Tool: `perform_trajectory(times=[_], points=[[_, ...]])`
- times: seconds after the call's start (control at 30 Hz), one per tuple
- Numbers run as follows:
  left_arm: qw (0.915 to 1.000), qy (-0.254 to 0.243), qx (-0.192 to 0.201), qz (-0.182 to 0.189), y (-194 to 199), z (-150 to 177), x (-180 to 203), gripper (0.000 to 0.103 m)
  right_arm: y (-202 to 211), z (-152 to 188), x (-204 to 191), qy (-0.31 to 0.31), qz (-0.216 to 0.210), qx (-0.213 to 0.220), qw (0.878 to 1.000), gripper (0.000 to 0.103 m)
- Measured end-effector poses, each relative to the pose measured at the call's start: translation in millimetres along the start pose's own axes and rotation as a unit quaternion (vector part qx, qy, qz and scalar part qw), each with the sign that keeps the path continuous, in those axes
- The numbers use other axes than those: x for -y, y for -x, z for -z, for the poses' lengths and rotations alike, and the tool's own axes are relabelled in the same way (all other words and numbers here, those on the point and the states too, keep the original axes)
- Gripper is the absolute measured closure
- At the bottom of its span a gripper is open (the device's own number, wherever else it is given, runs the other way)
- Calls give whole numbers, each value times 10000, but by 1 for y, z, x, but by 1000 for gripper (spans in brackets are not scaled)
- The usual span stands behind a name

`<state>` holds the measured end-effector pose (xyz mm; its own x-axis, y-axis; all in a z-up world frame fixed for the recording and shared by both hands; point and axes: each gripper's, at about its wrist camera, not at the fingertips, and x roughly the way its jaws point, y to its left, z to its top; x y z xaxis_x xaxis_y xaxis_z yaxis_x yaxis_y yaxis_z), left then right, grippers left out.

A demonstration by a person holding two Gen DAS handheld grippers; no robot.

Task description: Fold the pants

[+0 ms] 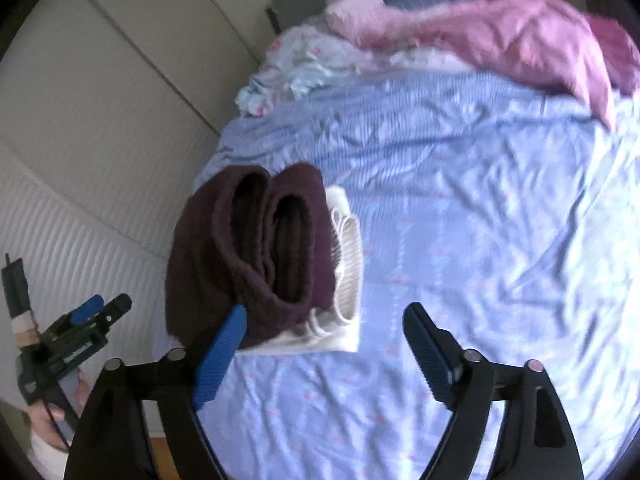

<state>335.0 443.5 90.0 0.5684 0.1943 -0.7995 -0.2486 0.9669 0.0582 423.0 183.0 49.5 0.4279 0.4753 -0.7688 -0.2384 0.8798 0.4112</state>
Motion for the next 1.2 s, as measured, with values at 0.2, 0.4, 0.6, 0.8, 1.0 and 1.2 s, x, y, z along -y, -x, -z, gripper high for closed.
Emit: perform_trajectory(times=[0.2, 0.4, 0.6, 0.8, 1.0, 1.2], points=[[9995, 79, 281, 102, 82, 34, 65, 9, 85, 26, 23, 769, 106, 308, 9965, 11], [9987, -105, 452, 230, 154, 81, 145, 6, 175, 69, 69, 1213, 207, 379, 9917, 8], [9970, -401, 641, 156, 214, 124, 223, 2, 256, 110, 125, 1278, 357, 418, 9903, 8], [9959, -548, 612, 379, 250, 159, 285, 2, 316, 146, 175, 1356, 712, 562, 9866, 8], [9972, -341, 324, 577, 267, 191, 324, 2, 354, 165, 215, 1270, 864, 625, 9861, 8], [9976, -301, 271, 569, 283, 209, 352, 2, 379, 178, 243, 1175, 957, 730, 9857, 8]])
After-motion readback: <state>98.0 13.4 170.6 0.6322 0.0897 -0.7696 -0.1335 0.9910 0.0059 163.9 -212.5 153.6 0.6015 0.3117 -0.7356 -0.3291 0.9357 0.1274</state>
